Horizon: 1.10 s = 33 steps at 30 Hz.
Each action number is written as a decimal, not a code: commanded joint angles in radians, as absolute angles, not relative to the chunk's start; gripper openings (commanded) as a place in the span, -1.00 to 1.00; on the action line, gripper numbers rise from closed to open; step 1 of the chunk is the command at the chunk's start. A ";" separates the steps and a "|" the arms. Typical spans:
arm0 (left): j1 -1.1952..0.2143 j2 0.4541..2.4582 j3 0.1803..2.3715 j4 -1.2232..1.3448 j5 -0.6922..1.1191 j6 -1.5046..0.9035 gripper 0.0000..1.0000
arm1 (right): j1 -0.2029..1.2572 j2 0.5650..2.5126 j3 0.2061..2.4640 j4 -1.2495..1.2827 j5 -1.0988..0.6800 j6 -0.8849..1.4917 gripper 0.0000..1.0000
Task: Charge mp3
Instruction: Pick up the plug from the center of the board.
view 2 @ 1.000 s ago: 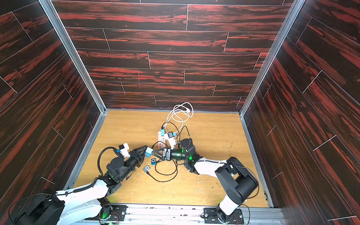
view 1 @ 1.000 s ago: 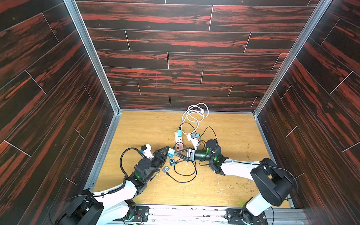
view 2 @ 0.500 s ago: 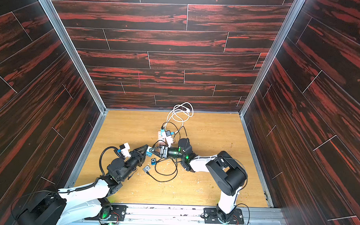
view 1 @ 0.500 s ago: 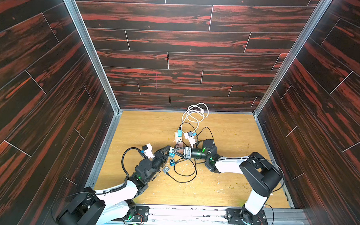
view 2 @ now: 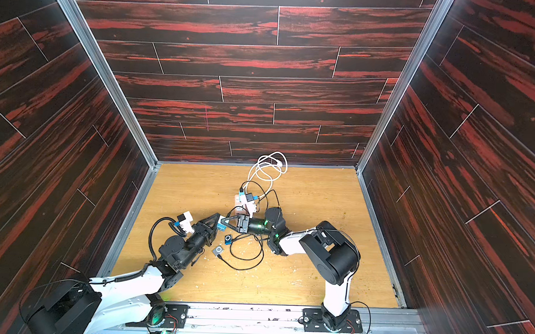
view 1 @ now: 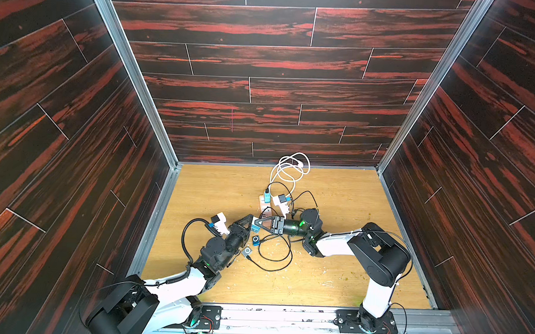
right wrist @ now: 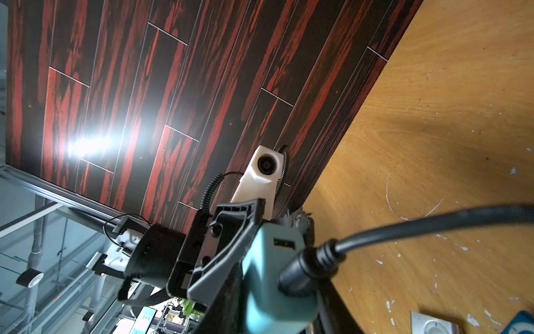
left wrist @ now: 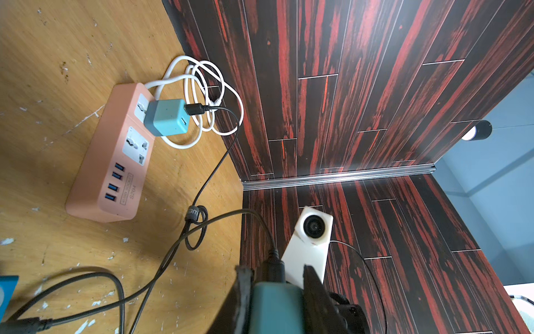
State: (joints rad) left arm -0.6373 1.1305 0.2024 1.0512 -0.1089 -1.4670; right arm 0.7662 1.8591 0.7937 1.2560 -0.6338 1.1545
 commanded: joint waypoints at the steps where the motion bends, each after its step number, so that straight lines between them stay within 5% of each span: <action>1: -0.643 1.128 0.225 0.968 -0.113 -1.476 -1.00 | 0.782 1.876 0.801 1.389 -0.674 1.140 -0.63; 7: -0.643 1.110 0.234 0.913 -0.108 -1.482 -0.65 | 0.779 1.870 0.782 1.421 -0.663 1.143 -0.86; 12: -0.640 1.050 0.258 0.772 -0.111 -1.481 0.08 | 0.771 1.837 0.752 1.366 -0.629 1.086 -0.96; 16: -0.631 0.975 0.273 0.631 -0.110 -1.451 0.35 | 0.763 1.808 0.729 1.275 -0.579 1.007 -1.00; 26: -0.548 0.747 0.405 0.030 -0.119 -1.257 0.48 | 0.757 1.687 0.738 0.823 -0.167 0.706 -1.00; 33: -0.539 0.708 0.378 -0.025 -0.122 -1.243 0.48 | 0.789 1.756 0.883 0.528 0.127 0.549 -1.00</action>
State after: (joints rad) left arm -0.5457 0.7242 0.3904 0.0658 -0.1074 -1.2793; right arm 0.7784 1.7199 0.8368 0.6739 -0.0460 0.6506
